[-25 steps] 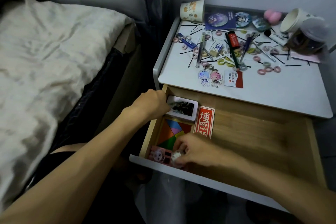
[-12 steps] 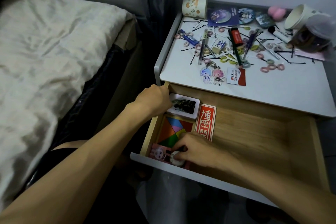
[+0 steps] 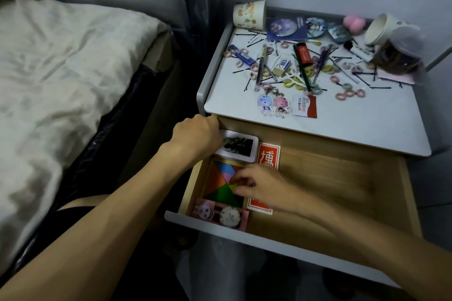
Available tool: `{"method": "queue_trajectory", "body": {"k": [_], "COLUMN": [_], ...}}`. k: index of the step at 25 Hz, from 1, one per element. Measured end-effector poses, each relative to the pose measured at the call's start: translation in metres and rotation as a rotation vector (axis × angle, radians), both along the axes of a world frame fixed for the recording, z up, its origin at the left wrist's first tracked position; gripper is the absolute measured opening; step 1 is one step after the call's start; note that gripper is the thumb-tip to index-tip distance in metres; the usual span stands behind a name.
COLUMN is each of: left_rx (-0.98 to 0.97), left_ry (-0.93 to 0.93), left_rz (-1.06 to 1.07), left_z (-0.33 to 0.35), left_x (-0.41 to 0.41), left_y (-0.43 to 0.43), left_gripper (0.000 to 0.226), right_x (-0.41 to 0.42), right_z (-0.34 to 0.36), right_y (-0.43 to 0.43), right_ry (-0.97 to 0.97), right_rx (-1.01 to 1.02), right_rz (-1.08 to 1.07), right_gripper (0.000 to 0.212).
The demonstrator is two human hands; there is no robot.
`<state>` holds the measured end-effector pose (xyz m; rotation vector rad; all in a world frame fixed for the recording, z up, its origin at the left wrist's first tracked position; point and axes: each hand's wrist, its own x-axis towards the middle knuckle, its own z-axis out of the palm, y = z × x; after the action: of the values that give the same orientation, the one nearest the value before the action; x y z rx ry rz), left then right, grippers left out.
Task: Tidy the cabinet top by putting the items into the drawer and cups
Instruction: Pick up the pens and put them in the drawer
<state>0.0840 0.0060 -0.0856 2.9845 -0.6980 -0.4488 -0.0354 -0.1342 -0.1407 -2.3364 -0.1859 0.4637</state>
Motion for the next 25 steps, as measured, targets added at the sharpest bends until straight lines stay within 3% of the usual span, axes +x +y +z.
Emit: {"method": "queue_trajectory", "body": {"k": [3, 6, 10, 16, 21, 25], "left_rx": [0.009, -0.162, -0.481, -0.657, -0.48, -0.243], "left_ry": [-0.157, -0.209, -0.104, 0.038, -0.091, -0.197], "left_rz": [-0.011, 0.008, -0.014, 0.03, 0.074, -0.019], "left_z": [0.006, 0.019, 0.031, 0.051, 0.04, 0.034], "left_x": [-0.001, -0.004, -0.002, 0.029, 0.073, 0.095], "left_y": [-0.006, -0.021, -0.042, -0.064, -0.122, -0.154], "left_gripper": [0.021, 0.021, 0.022, 0.021, 0.033, 0.036], "right_x": [0.012, 0.024, 0.044, 0.054, 0.075, 0.113], "right_z": [0.023, 0.05, 0.071, 0.062, 0.07, 0.08], "right_y": [-0.024, -0.055, -0.106, -0.145, -0.156, -0.162], "right_ry": [-0.052, -0.134, -0.359, -0.279, -0.424, -0.454], "right_rx": [0.022, 0.047, -0.12, -0.292, -0.252, -0.4], "right_rz": [-0.147, -0.286, -0.475, -0.462, -0.573, -0.552], "right_gripper": [0.019, 0.015, 0.019, 0.027, 0.012, 0.015]}}
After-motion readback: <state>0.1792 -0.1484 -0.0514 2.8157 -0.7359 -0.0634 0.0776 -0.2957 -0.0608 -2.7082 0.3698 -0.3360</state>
